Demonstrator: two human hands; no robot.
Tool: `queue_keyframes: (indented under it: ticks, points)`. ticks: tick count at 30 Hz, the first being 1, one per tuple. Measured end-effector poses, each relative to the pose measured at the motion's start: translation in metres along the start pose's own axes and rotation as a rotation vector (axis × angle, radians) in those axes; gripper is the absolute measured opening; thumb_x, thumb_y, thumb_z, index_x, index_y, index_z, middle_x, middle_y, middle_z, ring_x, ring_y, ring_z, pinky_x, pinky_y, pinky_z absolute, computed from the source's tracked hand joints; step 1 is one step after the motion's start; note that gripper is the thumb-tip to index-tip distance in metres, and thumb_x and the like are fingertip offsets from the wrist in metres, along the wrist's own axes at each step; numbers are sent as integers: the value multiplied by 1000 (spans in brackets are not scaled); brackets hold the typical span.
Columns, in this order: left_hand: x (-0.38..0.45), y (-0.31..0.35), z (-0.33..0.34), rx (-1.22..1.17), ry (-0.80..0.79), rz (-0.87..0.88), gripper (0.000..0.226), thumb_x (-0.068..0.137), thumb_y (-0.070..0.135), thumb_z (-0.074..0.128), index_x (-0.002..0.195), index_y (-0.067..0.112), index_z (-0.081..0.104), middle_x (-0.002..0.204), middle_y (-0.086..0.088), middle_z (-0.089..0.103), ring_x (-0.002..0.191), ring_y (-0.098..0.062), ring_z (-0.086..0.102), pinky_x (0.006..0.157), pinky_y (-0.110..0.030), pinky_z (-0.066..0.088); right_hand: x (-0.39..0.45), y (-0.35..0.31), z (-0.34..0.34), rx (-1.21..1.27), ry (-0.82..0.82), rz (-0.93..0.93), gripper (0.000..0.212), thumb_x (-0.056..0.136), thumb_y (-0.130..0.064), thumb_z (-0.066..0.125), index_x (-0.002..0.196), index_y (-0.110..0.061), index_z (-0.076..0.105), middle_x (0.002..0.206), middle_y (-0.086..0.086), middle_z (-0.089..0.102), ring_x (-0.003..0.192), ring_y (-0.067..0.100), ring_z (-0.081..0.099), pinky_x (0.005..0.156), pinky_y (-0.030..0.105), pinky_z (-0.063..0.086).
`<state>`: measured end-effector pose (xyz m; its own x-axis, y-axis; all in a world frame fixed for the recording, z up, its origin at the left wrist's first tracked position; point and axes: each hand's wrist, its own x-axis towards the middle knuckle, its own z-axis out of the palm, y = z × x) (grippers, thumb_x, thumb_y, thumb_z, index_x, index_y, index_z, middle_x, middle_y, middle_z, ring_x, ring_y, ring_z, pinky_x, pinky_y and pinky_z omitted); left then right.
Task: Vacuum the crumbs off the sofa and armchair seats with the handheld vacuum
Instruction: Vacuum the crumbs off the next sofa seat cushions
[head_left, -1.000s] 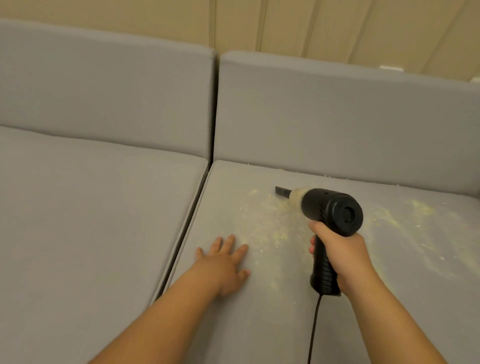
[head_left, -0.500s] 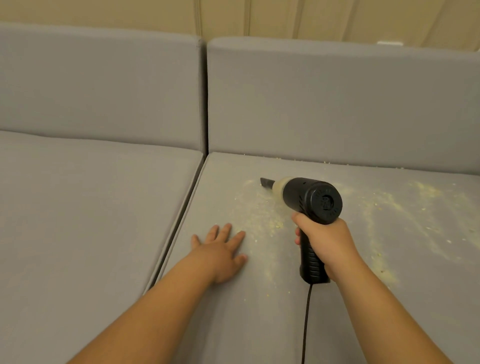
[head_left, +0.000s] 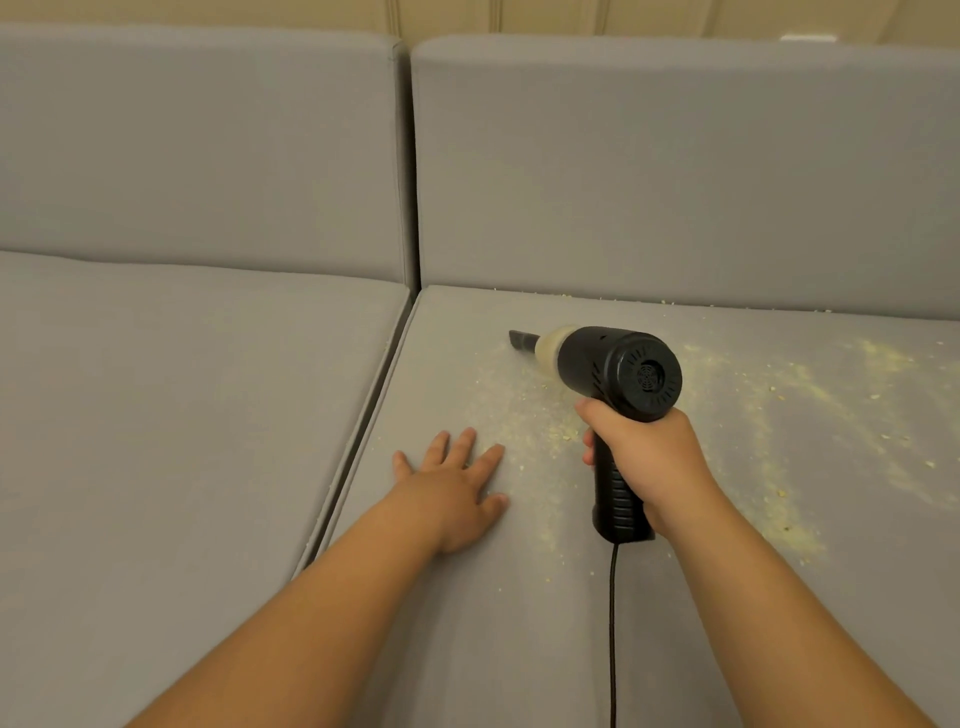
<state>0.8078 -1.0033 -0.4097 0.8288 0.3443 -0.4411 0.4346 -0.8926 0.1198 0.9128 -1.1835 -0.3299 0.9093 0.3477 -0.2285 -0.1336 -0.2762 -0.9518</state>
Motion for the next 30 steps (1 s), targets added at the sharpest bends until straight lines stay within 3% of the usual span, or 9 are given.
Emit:
queue_keyframes:
  ticks: [30]
  points:
    - [-4, 0, -3, 5, -9, 7, 70, 103, 67, 23, 161, 47, -11, 171, 7, -21, 157, -26, -19, 120, -71, -5, -11, -3, 18, -40, -115, -35, 25, 88, -27, 80, 91, -3, 76, 78, 14, 77, 69, 24, 71, 88, 55, 62]
